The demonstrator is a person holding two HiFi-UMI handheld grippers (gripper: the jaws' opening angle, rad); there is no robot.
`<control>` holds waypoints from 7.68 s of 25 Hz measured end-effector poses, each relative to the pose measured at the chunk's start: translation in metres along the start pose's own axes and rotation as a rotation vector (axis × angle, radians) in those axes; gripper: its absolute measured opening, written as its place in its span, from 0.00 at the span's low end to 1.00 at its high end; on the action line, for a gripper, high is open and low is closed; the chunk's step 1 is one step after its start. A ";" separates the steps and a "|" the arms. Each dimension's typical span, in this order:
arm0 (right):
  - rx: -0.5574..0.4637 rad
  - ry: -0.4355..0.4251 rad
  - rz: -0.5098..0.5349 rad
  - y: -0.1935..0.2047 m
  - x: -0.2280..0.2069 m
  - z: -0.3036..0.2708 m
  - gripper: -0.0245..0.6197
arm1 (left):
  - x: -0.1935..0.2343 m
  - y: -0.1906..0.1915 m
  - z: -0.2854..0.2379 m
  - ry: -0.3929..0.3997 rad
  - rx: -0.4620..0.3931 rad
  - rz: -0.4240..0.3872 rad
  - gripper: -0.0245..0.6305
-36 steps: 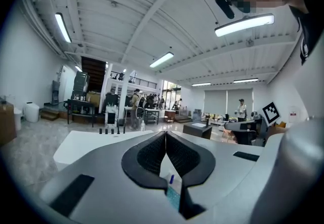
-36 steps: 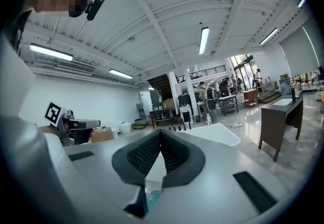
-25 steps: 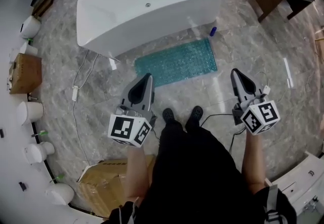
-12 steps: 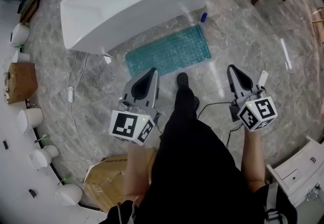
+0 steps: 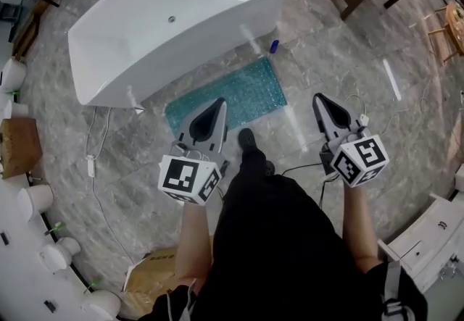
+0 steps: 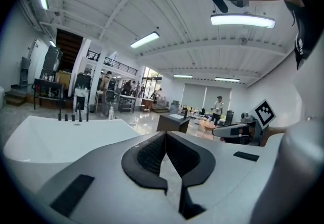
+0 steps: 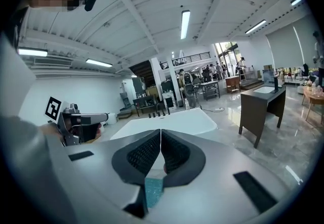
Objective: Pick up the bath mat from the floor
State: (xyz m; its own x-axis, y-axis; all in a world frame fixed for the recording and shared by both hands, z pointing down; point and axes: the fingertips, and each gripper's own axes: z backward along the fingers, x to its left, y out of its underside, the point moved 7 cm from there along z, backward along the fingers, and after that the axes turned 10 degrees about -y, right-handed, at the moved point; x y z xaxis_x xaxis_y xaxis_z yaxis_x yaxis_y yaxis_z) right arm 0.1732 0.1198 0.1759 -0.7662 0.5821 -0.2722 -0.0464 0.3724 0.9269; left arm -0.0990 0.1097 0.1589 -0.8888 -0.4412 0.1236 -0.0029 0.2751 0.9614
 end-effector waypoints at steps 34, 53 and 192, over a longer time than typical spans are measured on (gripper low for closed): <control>0.558 -0.285 -0.183 0.132 -0.267 -0.139 0.06 | -0.058 0.093 -0.258 -0.190 0.229 0.255 0.06; 0.752 -0.256 -0.170 0.414 -0.373 -0.264 0.18 | -0.021 0.368 -0.362 -0.222 0.368 0.375 0.06; -0.381 -0.498 0.383 -0.252 0.045 -0.062 0.10 | 0.018 -0.169 0.086 -0.501 -0.311 -0.081 0.06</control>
State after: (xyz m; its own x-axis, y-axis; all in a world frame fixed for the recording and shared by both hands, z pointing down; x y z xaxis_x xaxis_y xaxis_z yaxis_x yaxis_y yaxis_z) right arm 0.1100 0.0074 -0.0536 -0.3954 0.9143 0.0882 -0.1226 -0.1477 0.9814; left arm -0.1537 0.1291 -0.0230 -0.9996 0.0274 -0.0117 -0.0128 -0.0397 0.9991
